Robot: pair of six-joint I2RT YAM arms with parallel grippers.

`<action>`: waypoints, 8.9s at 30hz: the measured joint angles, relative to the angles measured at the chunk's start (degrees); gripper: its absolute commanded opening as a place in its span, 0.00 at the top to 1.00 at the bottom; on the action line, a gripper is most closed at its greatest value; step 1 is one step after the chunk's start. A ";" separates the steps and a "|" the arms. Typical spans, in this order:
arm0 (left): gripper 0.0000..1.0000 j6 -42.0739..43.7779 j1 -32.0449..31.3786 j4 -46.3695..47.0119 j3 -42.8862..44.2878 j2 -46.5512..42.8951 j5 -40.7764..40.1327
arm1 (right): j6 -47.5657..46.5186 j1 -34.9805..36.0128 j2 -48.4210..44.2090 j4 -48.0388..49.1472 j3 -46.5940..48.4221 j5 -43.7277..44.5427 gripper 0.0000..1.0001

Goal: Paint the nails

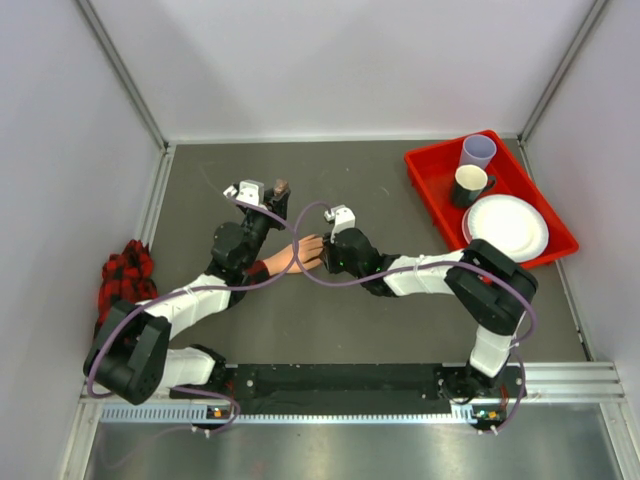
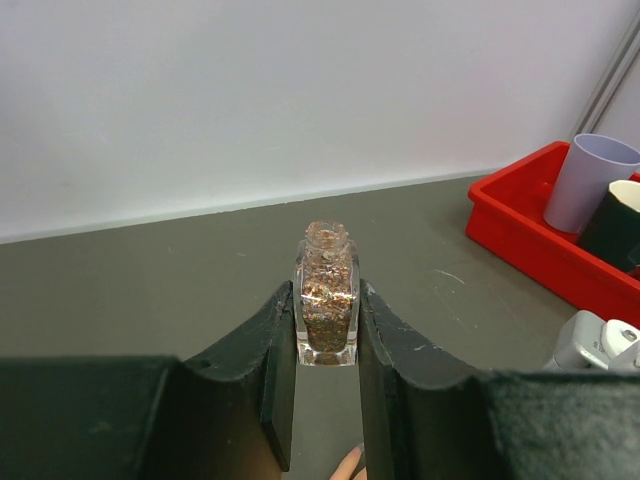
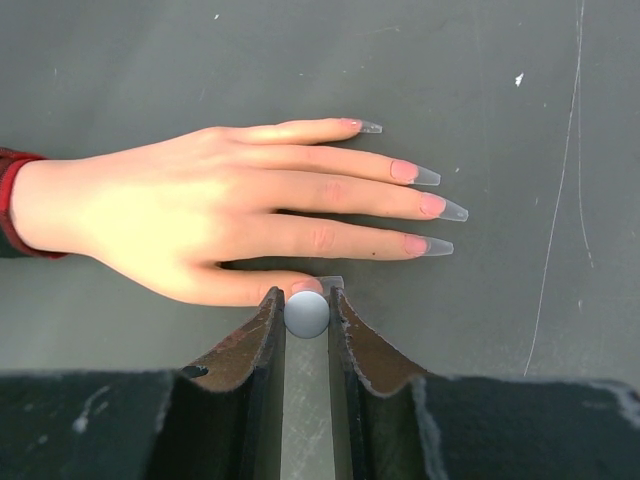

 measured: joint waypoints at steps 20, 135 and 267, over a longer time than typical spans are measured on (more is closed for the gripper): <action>1.00 -0.09 0.11 -0.13 -0.02 -0.24 0.15 | -0.37 0.00 0.59 0.00 1.05 0.02 1.00; 1.00 -1.27 1.07 -0.13 -0.09 -0.70 2.25 | 0.98 -0.52 1.57 -1.73 2.12 3.89 1.00; 1.00 -2.01 1.88 -0.37 -0.85 -1.86 3.13 | 0.94 1.14 1.64 -2.34 2.51 5.03 1.00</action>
